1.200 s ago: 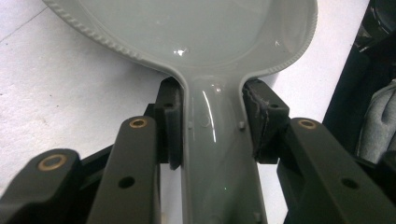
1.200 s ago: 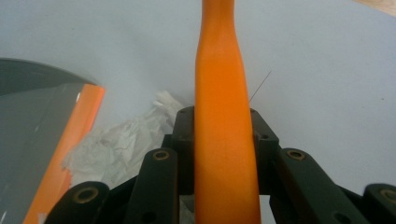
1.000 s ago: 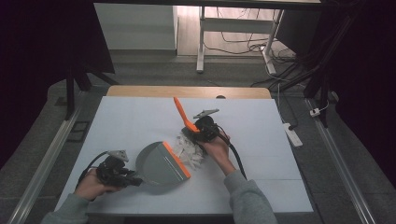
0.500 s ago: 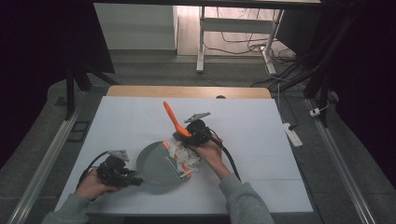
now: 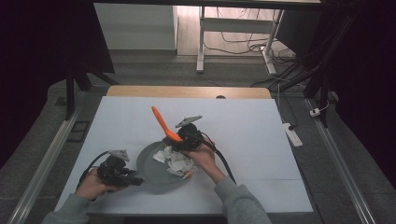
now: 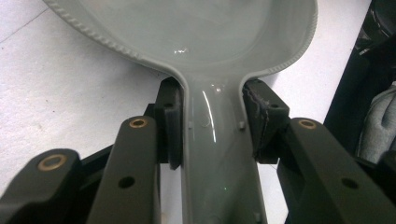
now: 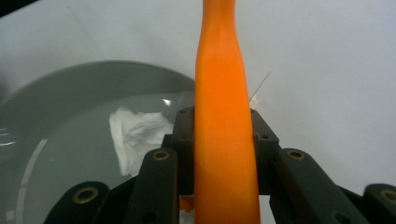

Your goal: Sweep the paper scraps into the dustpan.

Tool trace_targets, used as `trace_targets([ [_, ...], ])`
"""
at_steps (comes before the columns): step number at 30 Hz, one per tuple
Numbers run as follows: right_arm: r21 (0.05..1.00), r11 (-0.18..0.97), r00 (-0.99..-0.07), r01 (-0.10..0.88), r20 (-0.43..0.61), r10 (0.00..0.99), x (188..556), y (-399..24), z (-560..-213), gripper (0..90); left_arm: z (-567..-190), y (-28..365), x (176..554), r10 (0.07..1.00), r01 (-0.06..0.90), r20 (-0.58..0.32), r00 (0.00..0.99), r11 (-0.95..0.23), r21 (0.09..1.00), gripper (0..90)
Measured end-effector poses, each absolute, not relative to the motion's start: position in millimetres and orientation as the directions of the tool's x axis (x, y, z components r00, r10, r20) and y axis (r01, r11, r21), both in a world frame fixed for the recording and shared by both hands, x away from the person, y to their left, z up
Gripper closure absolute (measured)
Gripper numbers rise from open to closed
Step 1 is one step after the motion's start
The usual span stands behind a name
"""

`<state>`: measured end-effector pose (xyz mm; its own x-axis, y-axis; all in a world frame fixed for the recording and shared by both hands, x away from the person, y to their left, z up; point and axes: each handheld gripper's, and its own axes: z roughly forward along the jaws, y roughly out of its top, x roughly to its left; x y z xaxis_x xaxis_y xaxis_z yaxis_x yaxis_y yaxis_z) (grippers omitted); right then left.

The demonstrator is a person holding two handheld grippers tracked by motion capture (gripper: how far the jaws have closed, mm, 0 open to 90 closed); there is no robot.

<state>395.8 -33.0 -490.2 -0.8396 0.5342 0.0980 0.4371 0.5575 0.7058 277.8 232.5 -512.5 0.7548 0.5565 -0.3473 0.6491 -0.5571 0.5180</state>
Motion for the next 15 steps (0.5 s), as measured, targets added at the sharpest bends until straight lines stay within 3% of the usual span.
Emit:
trace_targets([
  [5, 0.751, 0.52, -0.854, 0.407, 0.111, 0.508, 391.5, -37.3, -474.9, 70.2, -512.5, 232.5, 277.8, 0.557, 0.649, -0.348, 0.755, -0.557, 0.518, 60.9],
  [15, 0.768, 0.482, -0.788, 0.421, 0.046, 0.615, 409.6, -65.2, -459.7, 70.2, -512.5, 232.6, 277.7, 0.557, 0.65, -0.348, 0.754, -0.556, 0.517, 60.9],
])
